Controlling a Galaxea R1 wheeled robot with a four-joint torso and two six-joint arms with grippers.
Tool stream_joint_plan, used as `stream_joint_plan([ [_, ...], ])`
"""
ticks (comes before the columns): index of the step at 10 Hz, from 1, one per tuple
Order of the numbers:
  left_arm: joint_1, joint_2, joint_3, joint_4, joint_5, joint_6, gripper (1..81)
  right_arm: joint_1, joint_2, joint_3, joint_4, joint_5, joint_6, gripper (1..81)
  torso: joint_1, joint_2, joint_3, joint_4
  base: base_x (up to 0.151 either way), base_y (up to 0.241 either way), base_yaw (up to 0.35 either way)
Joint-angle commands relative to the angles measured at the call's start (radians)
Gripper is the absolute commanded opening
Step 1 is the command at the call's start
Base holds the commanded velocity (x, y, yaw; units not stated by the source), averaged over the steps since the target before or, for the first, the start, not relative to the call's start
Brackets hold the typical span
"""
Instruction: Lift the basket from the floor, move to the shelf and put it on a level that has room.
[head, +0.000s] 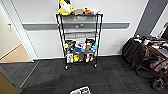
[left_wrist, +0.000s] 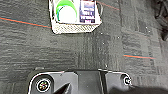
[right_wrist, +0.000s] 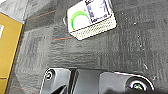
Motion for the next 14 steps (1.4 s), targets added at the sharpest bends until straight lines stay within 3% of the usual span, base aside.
stream_joint_plan([
  [1,-0.069,-0.025,0.007,-0.008,0.04,-0.001,81.1,0.07,-0.013,0.019,0.005,-0.037,0.002,81.1,0.0,0.0,0.0,0.0,0.072,0.0,0.0],
  [14,-0.068,-0.024,0.007,-0.007,0.04,-0.001,81.1,0.066,-0.014,0.015,0.005,-0.037,0.003,81.1,-0.001,0.001,-0.001,0.0,0.109,0.0,0.0],
])
